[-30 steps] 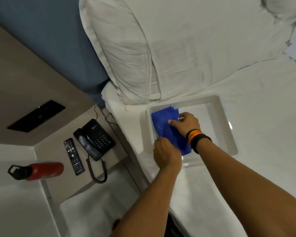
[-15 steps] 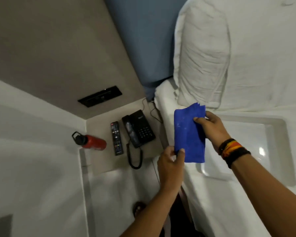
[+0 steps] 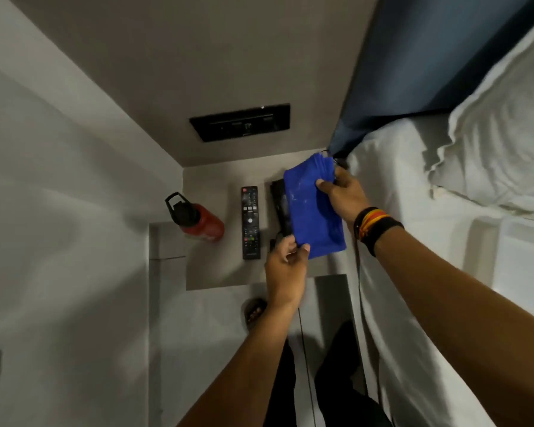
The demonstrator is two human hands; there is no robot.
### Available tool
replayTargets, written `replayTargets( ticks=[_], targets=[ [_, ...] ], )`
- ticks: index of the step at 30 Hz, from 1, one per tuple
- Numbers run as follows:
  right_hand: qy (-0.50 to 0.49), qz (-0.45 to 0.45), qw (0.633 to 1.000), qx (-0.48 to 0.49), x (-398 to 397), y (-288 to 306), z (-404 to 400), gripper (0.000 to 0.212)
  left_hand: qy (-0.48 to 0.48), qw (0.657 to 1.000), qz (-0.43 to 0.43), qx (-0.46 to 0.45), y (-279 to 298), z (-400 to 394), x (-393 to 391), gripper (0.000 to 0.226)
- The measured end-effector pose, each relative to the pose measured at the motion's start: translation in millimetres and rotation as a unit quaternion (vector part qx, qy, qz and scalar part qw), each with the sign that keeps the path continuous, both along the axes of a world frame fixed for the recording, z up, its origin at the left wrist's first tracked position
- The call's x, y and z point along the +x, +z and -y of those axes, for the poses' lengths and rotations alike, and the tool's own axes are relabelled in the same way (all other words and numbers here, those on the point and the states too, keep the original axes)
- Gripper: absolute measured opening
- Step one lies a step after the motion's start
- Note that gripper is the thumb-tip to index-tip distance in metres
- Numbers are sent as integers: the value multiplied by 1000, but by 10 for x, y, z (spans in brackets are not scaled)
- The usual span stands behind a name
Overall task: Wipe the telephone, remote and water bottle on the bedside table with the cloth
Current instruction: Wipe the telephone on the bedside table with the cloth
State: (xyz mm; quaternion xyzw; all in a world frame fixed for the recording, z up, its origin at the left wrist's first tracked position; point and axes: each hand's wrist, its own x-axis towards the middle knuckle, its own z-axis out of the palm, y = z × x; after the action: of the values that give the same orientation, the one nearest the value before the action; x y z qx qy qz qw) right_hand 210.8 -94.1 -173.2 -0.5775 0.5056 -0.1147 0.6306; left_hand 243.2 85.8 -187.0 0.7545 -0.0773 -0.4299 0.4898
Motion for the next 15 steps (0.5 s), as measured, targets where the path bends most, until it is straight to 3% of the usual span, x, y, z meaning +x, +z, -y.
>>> replayTargets(
  ticks=[4,6,8,10,12,15],
  targets=[
    [98,-116,988,-40,370,-684,134,37,-87,994,-28,53,-526,54,487,31],
    [186,-219,951,-113,373,-985,85,66,-70,994,-9,80,-813,10,645,28],
    [215,-258,911,-240,411,-1164,13,82,-38,994,4,101,-1054,-44,748,25],
    [259,-243,869,-344,524,-1251,-43,80,-34,993,10,111,-1257,-51,801,28],
    [319,-236,838,-375,657,-1408,-81,71,-56,993,9,107,-1379,30,781,24],
    [303,-236,834,-397,722,-1659,-207,61,-80,993,36,82,-1467,165,719,21]
  ],
)
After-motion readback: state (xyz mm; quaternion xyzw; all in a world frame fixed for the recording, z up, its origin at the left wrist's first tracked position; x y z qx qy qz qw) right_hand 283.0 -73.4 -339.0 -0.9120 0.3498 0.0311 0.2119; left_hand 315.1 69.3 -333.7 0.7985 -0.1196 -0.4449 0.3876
